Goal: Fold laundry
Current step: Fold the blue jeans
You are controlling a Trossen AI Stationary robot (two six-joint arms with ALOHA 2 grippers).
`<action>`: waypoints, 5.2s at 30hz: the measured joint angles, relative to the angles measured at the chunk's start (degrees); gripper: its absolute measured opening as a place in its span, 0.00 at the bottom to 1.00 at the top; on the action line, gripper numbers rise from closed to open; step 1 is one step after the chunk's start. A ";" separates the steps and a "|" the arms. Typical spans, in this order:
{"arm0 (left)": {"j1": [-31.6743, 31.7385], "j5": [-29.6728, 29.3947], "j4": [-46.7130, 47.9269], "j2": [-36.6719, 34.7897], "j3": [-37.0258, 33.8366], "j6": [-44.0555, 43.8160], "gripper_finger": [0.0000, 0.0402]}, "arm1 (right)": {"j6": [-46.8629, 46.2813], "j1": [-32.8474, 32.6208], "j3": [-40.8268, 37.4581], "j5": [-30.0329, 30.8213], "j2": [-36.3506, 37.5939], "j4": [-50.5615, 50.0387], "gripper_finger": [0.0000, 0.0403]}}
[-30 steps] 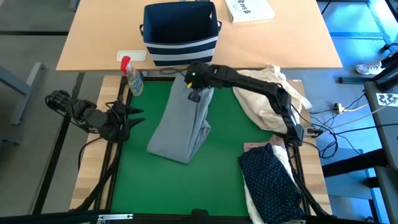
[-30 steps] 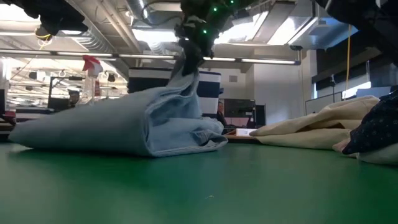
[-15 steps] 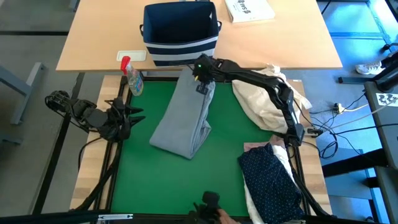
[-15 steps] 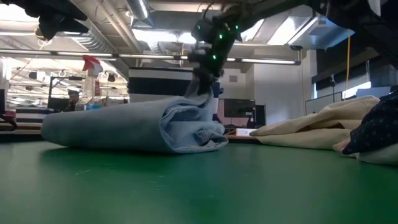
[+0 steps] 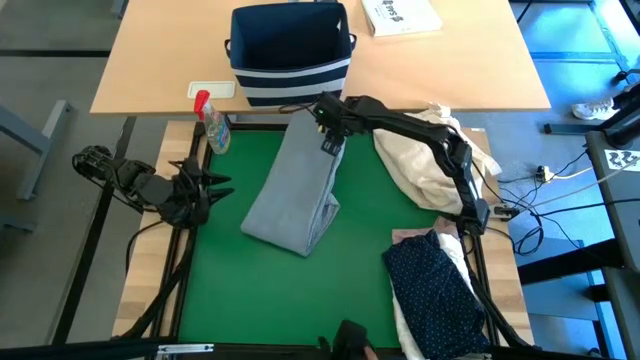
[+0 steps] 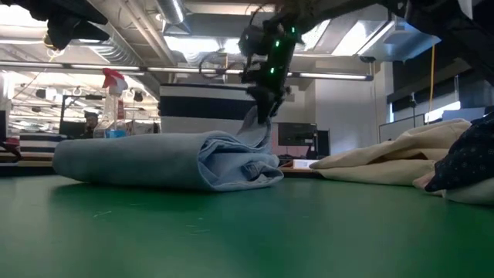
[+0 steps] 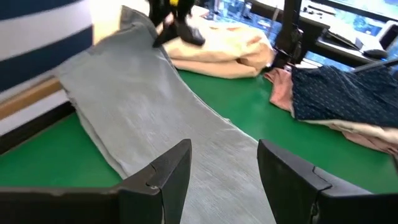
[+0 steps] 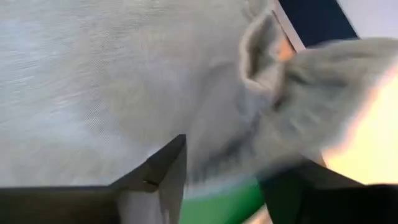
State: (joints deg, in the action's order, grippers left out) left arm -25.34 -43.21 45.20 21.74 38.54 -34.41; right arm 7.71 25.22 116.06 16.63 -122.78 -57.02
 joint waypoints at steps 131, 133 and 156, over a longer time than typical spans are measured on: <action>55.70 49.88 -75.65 85.53 6.51 38.79 0.42 | -44.98 -34.52 -57.84 1.67 10.50 55.96 0.54; 55.83 49.98 -74.68 85.02 6.51 37.30 0.42 | -44.94 -34.57 -57.51 1.92 10.49 55.93 0.54; 53.43 51.73 -51.40 67.63 6.76 31.39 0.38 | -38.02 -34.69 -53.19 -0.30 16.18 55.19 0.54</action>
State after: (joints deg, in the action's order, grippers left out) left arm 28.08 8.51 -6.20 89.37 45.30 -3.02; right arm -30.31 -9.47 62.87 16.33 -106.60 -1.83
